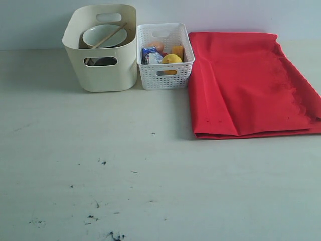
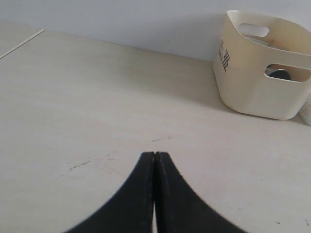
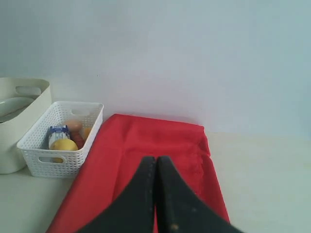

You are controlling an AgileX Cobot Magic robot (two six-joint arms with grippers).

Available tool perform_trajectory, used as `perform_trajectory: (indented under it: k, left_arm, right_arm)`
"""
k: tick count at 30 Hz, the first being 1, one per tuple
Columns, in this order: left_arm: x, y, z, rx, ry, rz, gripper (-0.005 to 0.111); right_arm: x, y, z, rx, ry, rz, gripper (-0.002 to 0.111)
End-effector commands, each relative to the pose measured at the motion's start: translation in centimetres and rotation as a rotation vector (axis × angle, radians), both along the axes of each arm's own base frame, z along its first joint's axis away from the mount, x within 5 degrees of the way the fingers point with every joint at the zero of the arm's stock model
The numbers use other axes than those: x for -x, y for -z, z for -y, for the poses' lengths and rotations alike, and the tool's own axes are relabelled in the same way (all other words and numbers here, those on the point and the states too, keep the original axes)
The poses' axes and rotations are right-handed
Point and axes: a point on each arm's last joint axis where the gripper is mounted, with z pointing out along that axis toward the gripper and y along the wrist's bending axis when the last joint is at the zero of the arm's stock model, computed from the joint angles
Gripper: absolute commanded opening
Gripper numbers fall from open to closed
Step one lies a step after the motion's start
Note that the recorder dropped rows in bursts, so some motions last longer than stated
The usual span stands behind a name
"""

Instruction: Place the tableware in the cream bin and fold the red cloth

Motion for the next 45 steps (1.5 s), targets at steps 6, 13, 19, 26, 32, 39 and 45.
perform_trajectory:
  k: [6, 13, 19, 26, 32, 39, 45]
  left_arm:
    - [0.0, 0.0, 0.0, -0.011, 0.001, 0.008, 0.000]
    - [0.0, 0.0, 0.0, -0.011, 0.001, 0.008, 0.000]
    - [0.0, 0.0, 0.0, -0.011, 0.001, 0.008, 0.000]
    - [0.0, 0.0, 0.0, -0.011, 0.001, 0.008, 0.000]
    - [0.0, 0.0, 0.0, -0.011, 0.001, 0.008, 0.000]
    - [0.0, 0.0, 0.0, -0.011, 0.001, 0.008, 0.000]
    - [0.0, 0.0, 0.0, -0.011, 0.001, 0.008, 0.000]
  right_arm:
    - [4.5, 4.9, 0.5, -0.050, 0.014, 0.144, 0.000]
    - [4.7, 8.0, 0.5, -0.053, 0.015, 0.170, 0.000]
    - [4.4, 10.1, 0.5, -0.091, 0.020, 0.176, 0.000]
    - [3.9, 12.3, 0.5, -0.190, 0.036, 0.137, 0.000]
    - [3.7, 13.4, 0.5, -0.227, 0.044, 0.109, 0.000]
    - [3.8, 13.6, 0.5, -0.188, 0.047, 0.093, 0.000]
    - [3.9, 14.3, 0.6, -0.113, 0.044, 0.016, 0.000]
